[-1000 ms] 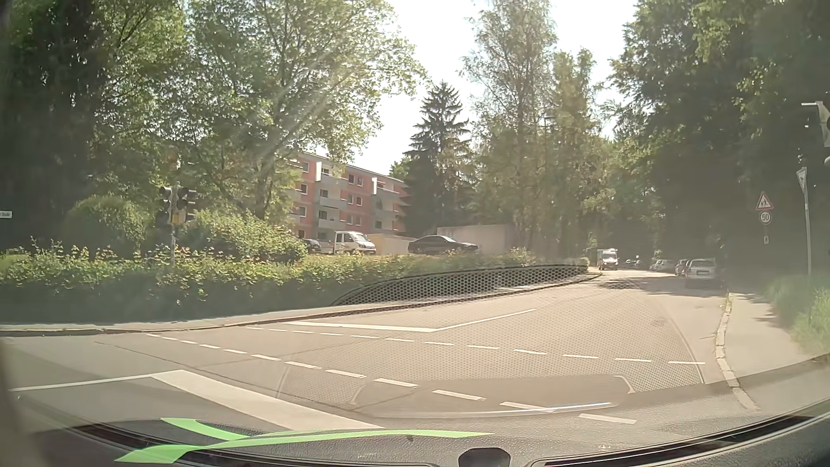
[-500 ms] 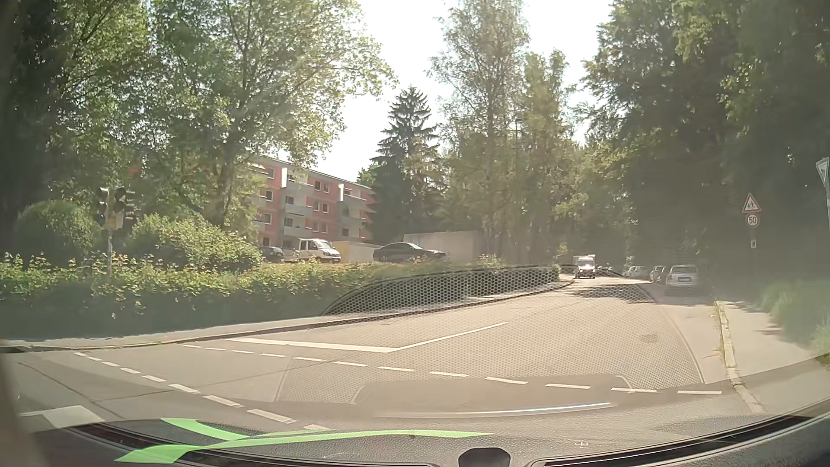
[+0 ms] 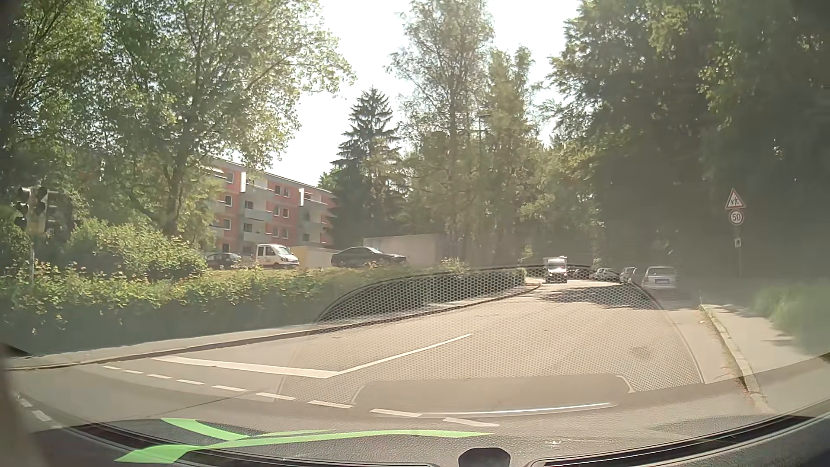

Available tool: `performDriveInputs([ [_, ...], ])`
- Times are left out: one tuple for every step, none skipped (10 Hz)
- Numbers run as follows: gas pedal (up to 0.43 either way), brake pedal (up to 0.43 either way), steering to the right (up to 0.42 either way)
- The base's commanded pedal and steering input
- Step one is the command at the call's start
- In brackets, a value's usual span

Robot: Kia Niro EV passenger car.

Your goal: Follow the waypoints while adhering to traffic rules and regulations

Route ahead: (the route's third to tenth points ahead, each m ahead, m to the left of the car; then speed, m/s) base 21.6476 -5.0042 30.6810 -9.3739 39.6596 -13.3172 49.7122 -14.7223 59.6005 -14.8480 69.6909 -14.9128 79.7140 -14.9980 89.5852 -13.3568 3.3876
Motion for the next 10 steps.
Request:
performDriveInputs([
  [0.220,0.000,0.180],
  [0.220,0.000,0.180],
  [0.220,0.000,0.181],
  [0.220,0.000,0.180],
  [0.220,0.000,0.180],
  [0.220,0.000,0.180],
  [0.220,0.000,0.180],
  [0.220,0.000,0.180],
  [0.220,0.000,0.179],
  [0.220,0.000,0.176],
])
